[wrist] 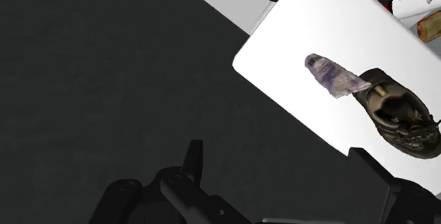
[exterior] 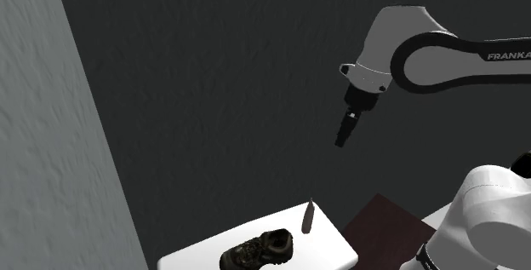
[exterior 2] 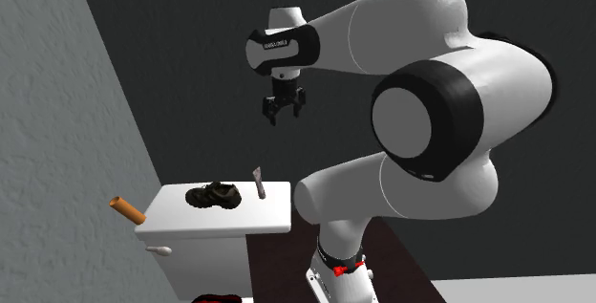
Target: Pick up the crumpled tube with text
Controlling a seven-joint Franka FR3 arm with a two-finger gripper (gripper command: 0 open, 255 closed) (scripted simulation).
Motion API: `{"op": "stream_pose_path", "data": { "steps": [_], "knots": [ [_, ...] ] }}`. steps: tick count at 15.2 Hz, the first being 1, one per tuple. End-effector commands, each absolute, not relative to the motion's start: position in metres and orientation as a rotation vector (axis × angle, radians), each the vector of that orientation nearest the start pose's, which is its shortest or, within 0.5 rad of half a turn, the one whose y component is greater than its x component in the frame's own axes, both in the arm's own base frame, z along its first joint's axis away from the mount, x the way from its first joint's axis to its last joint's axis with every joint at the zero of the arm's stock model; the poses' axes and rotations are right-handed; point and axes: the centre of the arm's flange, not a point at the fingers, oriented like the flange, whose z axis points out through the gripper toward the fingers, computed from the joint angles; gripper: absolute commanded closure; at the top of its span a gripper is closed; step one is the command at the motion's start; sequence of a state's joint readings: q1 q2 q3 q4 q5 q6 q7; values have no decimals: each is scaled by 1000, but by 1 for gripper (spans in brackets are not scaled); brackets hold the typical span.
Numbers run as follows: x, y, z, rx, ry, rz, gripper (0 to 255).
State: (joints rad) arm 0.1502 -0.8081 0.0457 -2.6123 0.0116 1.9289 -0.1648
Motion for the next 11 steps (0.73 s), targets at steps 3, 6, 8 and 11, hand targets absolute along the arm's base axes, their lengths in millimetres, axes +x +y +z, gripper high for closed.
{"op": "stream_pose_path", "data": {
  "steps": [3,6,8,11],
  "knots": [
    [313,93,465,-2999,-840,-235,0],
    [310,113,435,-2900,-1049,-258,0],
    [306,126,415,-2826,-1184,-273,0],
    [297,145,386,-2703,-1377,-293,0]
  ]
}}
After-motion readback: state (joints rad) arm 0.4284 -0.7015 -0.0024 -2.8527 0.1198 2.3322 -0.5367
